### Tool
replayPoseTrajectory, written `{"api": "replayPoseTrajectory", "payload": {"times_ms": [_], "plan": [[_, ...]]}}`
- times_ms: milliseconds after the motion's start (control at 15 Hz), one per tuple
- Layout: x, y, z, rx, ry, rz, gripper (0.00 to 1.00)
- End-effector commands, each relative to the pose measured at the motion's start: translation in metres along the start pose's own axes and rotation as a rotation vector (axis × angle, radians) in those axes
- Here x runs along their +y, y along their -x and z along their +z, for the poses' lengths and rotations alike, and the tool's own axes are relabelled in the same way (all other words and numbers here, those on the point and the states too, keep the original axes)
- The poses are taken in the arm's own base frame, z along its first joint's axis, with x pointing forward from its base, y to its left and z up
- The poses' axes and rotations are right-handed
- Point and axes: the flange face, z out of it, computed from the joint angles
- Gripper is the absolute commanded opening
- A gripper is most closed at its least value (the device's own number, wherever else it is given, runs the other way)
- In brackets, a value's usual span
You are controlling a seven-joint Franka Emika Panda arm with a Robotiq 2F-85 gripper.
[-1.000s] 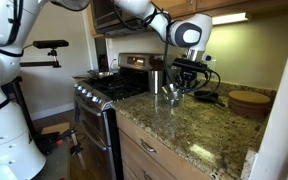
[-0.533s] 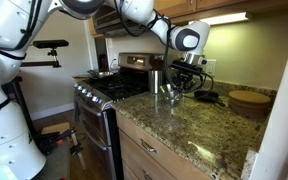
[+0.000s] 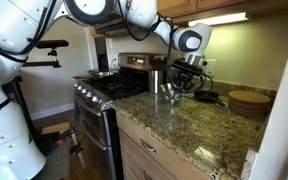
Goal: Get the right silver bowl and put it on top of the left silver bowl
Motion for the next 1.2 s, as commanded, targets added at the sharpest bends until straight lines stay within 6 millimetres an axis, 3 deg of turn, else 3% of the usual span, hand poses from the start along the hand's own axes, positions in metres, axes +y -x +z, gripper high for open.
{"api": "replayPoseTrajectory", "payload": {"times_ms": [0,600,1133], "plan": [[-0.006,-0.013,-0.006,0.002,-0.031,0.016,0.02],[-0.023,-0.036,0.011,0.002,-0.037,-0.015,0.02],[-0.026,-0.044,0.016,-0.004,0.01,-0.024,0.02]]}}
